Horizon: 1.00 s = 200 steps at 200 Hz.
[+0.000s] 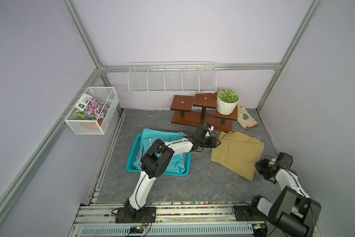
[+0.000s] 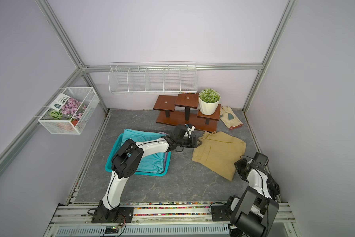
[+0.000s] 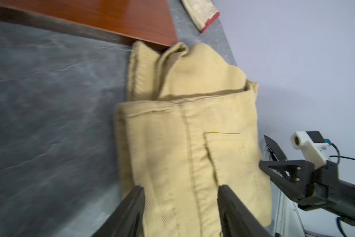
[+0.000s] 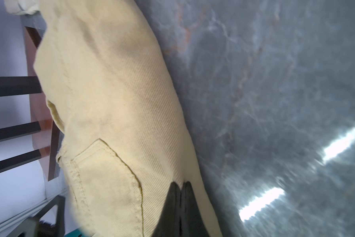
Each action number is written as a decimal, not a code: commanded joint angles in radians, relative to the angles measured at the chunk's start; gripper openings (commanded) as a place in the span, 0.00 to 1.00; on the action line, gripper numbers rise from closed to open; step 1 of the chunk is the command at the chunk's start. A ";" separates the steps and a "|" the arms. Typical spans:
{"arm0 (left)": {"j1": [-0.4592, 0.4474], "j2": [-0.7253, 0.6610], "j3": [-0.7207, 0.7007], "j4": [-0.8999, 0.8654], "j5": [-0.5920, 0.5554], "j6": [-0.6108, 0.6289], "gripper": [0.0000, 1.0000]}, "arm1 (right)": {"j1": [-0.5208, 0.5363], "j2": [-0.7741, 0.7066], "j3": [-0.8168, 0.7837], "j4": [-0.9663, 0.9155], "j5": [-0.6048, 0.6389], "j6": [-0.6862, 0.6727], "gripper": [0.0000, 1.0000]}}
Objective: Put the folded long pants in the basket
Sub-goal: Adjust the long pant at the center of the board.
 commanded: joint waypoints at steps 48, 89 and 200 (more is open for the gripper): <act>0.044 -0.013 0.083 -0.075 0.018 0.011 1.00 | -0.053 -0.014 -0.005 -0.037 -0.026 -0.048 0.00; 0.036 0.086 0.194 -0.139 0.060 -0.006 0.98 | -0.056 0.058 -0.004 0.045 -0.081 -0.030 0.00; 0.032 0.192 0.329 -0.351 -0.029 0.007 0.97 | -0.044 0.139 0.040 0.113 -0.125 -0.017 0.84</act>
